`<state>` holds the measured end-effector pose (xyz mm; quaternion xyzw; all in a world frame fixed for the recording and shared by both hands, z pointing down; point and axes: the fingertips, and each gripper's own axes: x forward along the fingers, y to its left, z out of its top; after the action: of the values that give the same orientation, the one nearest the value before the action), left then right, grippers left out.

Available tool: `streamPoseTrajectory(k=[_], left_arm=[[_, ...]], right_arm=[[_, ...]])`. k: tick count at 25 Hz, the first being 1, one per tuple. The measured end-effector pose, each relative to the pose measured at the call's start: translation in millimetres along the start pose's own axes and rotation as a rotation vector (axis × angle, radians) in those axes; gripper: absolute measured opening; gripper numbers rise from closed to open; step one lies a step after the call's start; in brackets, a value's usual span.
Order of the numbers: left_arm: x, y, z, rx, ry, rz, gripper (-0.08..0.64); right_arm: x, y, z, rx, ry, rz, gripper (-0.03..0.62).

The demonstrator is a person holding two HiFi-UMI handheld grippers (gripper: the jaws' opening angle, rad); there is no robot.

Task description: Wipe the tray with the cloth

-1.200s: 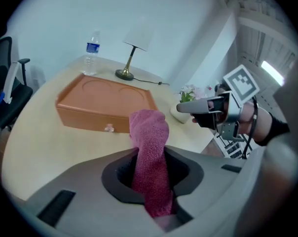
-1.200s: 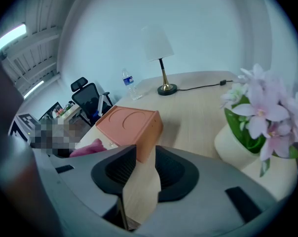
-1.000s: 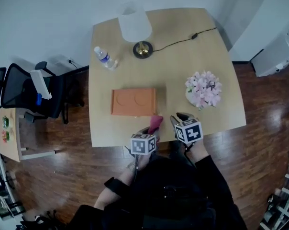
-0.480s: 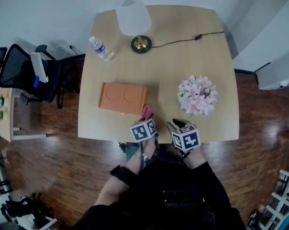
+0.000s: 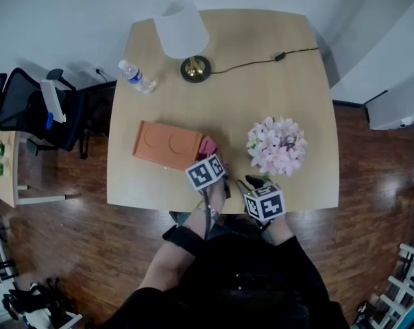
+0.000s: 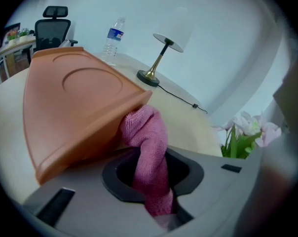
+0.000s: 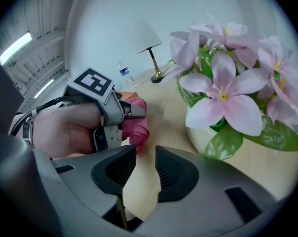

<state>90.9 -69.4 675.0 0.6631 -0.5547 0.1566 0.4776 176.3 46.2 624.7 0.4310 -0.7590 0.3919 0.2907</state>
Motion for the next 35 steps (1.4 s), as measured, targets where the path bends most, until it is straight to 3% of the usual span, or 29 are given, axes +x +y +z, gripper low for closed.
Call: streamPoseTrajectory(k=[6, 10, 14, 19, 23, 35], left_arm=[[26, -15, 29, -0.034, -0.014, -0.011, 0.094], [16, -24, 31, 0.027, -0.007, -0.036, 0.094], [-28, -17, 5, 0.073, 0.032, -0.073, 0.094], [-70, 18, -47, 0.112, 0.124, -0.040, 0.094], [-65, 40, -58, 0.062, 0.149, -0.013, 0.094], [-4, 4, 9, -0.053, 0.059, -0.047, 0.094]], right_arm=[[-1, -7, 0, 0.010, 0.003, -0.016, 0.133], [-2, -10, 2, 0.023, -0.006, -0.023, 0.133], [-3, -8, 7, 0.033, -0.014, -0.021, 0.133], [5, -2, 5, 0.043, -0.013, -0.005, 0.133], [7, 3, 6, 0.048, -0.016, 0.003, 0.133], [-5, 0, 0, 0.065, -0.013, -0.036, 0.133]])
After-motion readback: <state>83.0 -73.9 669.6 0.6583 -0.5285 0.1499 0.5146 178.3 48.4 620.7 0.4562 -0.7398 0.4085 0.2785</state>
